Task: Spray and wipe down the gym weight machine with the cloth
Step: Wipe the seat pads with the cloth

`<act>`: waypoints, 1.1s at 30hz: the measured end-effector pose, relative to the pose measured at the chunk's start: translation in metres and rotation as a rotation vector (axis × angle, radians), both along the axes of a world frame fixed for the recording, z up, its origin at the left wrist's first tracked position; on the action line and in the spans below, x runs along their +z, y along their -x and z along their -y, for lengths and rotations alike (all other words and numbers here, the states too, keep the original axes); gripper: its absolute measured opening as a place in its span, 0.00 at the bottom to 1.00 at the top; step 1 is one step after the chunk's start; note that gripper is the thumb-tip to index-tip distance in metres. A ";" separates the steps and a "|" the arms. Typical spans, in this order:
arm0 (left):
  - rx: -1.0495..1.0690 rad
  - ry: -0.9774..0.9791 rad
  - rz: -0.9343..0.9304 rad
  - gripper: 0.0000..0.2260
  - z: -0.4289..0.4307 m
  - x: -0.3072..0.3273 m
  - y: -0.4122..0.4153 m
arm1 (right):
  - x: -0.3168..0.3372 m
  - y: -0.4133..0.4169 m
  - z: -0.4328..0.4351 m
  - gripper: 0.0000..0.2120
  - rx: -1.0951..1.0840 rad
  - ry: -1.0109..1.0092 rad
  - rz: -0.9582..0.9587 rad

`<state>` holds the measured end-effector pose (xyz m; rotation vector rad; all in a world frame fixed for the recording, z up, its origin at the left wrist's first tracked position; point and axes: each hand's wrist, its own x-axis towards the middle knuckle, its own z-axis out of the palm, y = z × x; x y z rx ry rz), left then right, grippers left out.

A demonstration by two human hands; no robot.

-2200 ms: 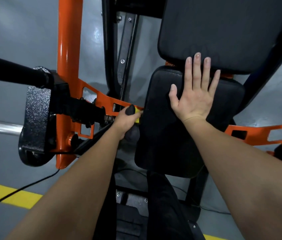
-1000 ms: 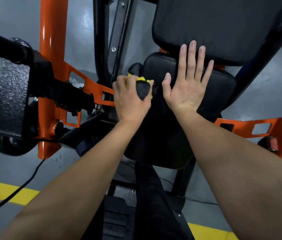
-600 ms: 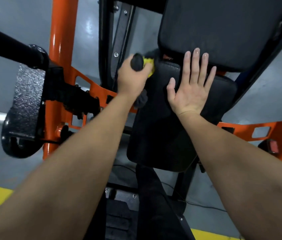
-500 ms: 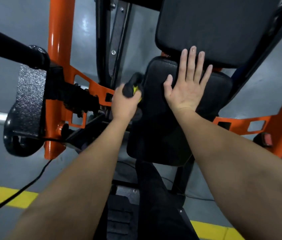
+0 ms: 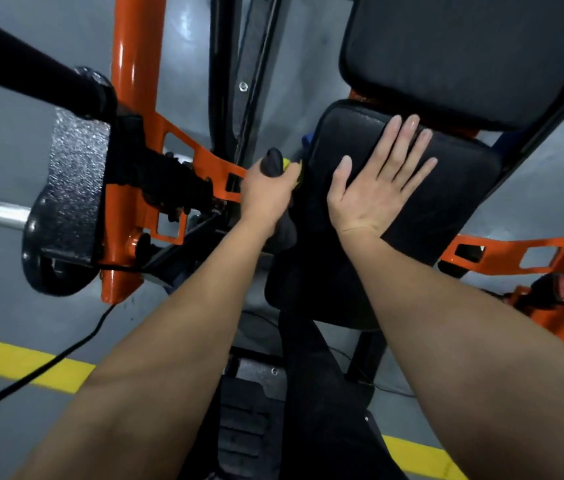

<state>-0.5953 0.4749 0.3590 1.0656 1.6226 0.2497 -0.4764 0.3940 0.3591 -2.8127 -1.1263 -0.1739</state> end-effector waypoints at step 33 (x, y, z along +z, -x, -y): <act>-0.139 0.072 -0.167 0.27 0.000 0.001 0.005 | 0.003 -0.001 -0.003 0.36 0.012 0.026 -0.049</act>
